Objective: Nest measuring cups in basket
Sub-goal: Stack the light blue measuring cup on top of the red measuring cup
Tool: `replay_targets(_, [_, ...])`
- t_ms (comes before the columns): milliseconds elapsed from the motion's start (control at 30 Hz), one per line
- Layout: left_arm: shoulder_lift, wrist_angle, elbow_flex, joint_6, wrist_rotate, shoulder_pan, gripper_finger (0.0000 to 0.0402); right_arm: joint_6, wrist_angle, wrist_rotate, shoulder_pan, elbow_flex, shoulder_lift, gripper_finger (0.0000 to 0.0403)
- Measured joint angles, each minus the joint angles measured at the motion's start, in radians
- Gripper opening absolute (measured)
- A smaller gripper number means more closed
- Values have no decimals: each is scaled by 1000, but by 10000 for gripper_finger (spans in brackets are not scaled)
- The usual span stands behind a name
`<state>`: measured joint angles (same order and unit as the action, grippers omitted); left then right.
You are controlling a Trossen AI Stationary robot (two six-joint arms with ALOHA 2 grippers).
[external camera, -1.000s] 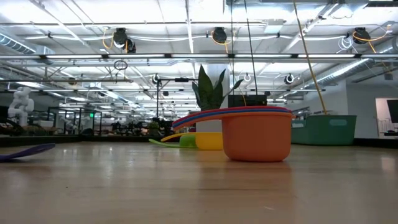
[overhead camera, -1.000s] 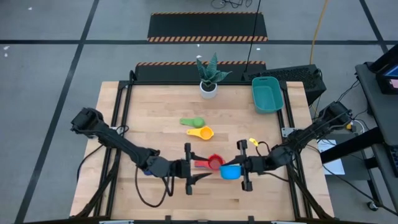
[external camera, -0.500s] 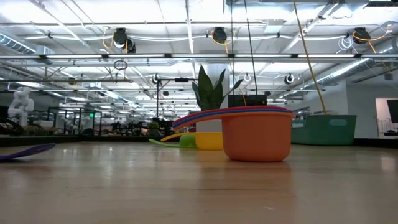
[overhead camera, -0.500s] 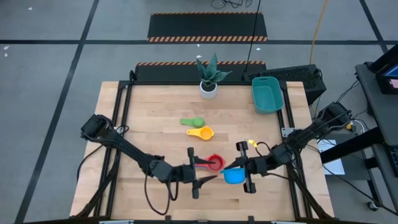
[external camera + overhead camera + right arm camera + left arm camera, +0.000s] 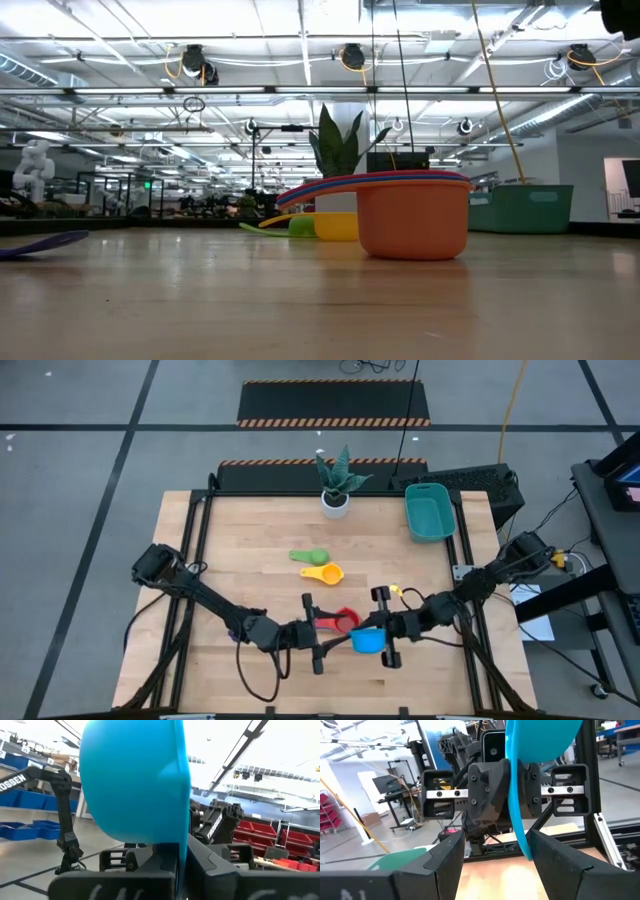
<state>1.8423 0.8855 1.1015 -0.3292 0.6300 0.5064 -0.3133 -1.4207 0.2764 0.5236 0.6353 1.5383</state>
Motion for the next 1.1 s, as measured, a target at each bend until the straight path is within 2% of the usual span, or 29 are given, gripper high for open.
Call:
replay_targets(267, [0, 21, 0, 57, -9, -2, 227, -41, -65, -18, 8, 0, 0, 0])
replay_targets(567, [69, 199, 2, 124, -54, -19, 227, -55, -95, -20, 8, 0, 0, 0])
replay_targets(833, [87, 238, 2, 102, -58, -30, 225, -62, -94, -18, 8, 0, 0, 0])
replay_targets(967, [87, 238, 2, 97, -102, -42, 191, -66, -93, -17, 8, 0, 0, 0])
replay_targets(1100, [86, 233, 2, 104, -159, -57, 129, -68, -90, -14, 8, 0, 0, 0])
